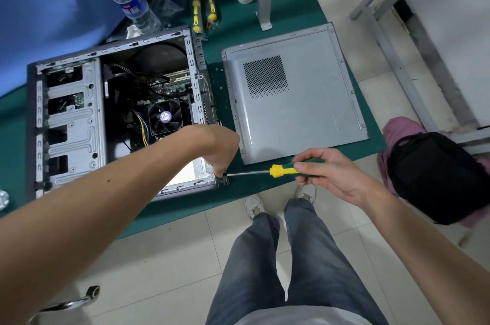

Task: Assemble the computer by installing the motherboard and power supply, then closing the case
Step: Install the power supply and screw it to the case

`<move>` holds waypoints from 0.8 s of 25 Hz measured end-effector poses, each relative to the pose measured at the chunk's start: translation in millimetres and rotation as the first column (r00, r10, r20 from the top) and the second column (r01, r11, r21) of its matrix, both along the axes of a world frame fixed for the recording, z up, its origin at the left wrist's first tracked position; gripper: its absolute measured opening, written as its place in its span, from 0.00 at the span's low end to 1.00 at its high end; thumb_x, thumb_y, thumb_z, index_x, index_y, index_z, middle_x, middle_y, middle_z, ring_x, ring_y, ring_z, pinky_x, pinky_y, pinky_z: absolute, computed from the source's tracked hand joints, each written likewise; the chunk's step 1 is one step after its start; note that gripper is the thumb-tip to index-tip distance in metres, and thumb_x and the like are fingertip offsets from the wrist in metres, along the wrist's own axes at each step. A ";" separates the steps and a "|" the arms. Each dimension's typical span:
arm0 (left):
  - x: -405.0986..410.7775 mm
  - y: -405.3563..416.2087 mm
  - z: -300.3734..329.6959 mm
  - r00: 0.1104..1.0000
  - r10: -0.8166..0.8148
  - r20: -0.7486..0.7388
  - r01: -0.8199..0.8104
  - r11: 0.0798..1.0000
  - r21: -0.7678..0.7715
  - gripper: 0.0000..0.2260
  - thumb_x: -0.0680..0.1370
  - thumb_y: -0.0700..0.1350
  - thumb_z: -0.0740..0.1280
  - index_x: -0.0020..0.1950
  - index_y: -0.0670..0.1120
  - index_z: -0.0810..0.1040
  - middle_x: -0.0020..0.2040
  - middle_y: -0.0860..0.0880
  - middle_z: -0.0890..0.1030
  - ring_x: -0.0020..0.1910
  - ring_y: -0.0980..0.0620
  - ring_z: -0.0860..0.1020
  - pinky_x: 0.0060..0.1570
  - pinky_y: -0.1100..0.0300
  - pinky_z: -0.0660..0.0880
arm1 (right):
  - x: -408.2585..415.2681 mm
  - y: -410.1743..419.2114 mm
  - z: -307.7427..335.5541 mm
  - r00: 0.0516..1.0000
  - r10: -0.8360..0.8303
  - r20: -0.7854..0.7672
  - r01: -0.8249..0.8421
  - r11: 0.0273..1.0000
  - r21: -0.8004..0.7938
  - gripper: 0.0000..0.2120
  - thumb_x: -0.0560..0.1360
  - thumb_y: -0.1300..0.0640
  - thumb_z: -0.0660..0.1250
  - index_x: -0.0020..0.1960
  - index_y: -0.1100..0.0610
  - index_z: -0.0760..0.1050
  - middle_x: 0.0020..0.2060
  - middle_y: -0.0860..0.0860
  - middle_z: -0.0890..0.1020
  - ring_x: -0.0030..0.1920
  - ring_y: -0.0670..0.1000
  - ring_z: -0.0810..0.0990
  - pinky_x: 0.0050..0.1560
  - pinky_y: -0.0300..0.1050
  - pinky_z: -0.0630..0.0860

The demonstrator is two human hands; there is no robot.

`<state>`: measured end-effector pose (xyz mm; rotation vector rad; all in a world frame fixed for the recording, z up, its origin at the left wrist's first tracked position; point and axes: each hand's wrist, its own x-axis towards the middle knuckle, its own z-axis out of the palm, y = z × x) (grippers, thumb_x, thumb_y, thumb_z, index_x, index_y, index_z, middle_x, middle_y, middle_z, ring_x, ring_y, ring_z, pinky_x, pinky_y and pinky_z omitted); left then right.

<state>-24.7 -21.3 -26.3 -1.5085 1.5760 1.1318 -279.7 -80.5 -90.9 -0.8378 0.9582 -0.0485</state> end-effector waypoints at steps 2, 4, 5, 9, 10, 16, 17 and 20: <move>0.9 0.9 -0.5 1.000 -0.003 -0.006 0.003 1.000 0.006 0.11 0.75 0.45 0.73 0.53 0.40 0.84 0.51 0.46 0.85 0.52 0.47 0.82 0.56 0.52 0.79 | -1.8 -1.8 1.3 0.999 0.037 0.003 -0.037 0.999 -0.002 0.11 0.64 0.61 0.77 0.45 0.61 0.84 0.40 0.59 0.83 0.37 0.56 0.83 0.42 0.45 0.81; 2.8 2.0 -0.8 1.000 -0.004 -0.012 0.004 1.000 0.005 0.11 0.75 0.46 0.73 0.53 0.41 0.85 0.51 0.47 0.85 0.52 0.47 0.82 0.56 0.52 0.79 | -2.4 -2.9 2.3 0.998 0.060 0.004 -0.060 0.998 -0.012 0.10 0.65 0.61 0.76 0.45 0.61 0.84 0.40 0.58 0.83 0.37 0.57 0.83 0.42 0.45 0.81; 4.2 2.5 -0.9 1.000 -0.001 -0.015 0.001 1.000 0.001 0.10 0.75 0.46 0.73 0.53 0.41 0.85 0.51 0.47 0.85 0.52 0.47 0.82 0.56 0.52 0.79 | -1.7 -3.2 2.0 0.998 0.056 0.003 -0.056 0.998 -0.020 0.10 0.65 0.61 0.76 0.45 0.61 0.84 0.40 0.59 0.83 0.37 0.57 0.83 0.42 0.45 0.81; 11.4 2.4 -3.0 0.996 0.071 -0.050 -0.072 0.997 -0.011 0.06 0.75 0.45 0.73 0.48 0.44 0.86 0.47 0.48 0.85 0.44 0.52 0.81 0.45 0.57 0.80 | 1.6 -4.8 -0.2 1.000 0.015 -0.011 -0.015 0.999 -0.044 0.10 0.64 0.60 0.77 0.45 0.60 0.84 0.41 0.60 0.84 0.38 0.57 0.83 0.43 0.45 0.81; 14.6 1.9 -2.8 0.992 0.106 -0.063 -0.107 0.994 0.000 0.04 0.75 0.45 0.73 0.46 0.46 0.85 0.45 0.49 0.85 0.40 0.54 0.80 0.39 0.61 0.78 | 2.2 -5.6 -0.6 1.000 0.016 -0.012 -0.017 0.999 -0.034 0.10 0.64 0.59 0.77 0.44 0.60 0.85 0.41 0.59 0.84 0.38 0.58 0.83 0.43 0.45 0.81; 32.1 0.5 -3.9 0.938 0.322 -0.125 -0.325 0.946 0.002 0.04 0.78 0.47 0.71 0.43 0.50 0.82 0.31 0.53 0.80 0.29 0.58 0.76 0.28 0.67 0.70 | 3.8 -9.7 -3.2 0.999 0.045 -0.019 -0.045 0.999 0.002 0.09 0.65 0.60 0.76 0.44 0.60 0.84 0.39 0.57 0.84 0.37 0.57 0.83 0.42 0.45 0.81; 29.2 1.7 -5.6 0.945 0.305 -0.117 -0.304 0.952 0.029 0.03 0.77 0.47 0.71 0.44 0.51 0.83 0.33 0.53 0.81 0.28 0.60 0.76 0.27 0.68 0.70 | 4.2 -10.2 -3.4 0.999 0.050 -0.020 -0.050 0.999 0.005 0.09 0.65 0.60 0.76 0.44 0.60 0.84 0.39 0.57 0.84 0.37 0.57 0.84 0.42 0.45 0.81; 18.3 3.8 -10.6 0.968 0.239 -0.079 -0.232 0.968 0.091 0.03 0.77 0.46 0.71 0.44 0.51 0.83 0.43 0.50 0.86 0.26 0.63 0.78 0.25 0.69 0.70 | 4.6 -10.7 -5.3 0.998 0.062 -0.026 -0.062 0.998 0.005 0.10 0.65 0.59 0.77 0.45 0.61 0.84 0.40 0.58 0.84 0.38 0.57 0.83 0.43 0.46 0.81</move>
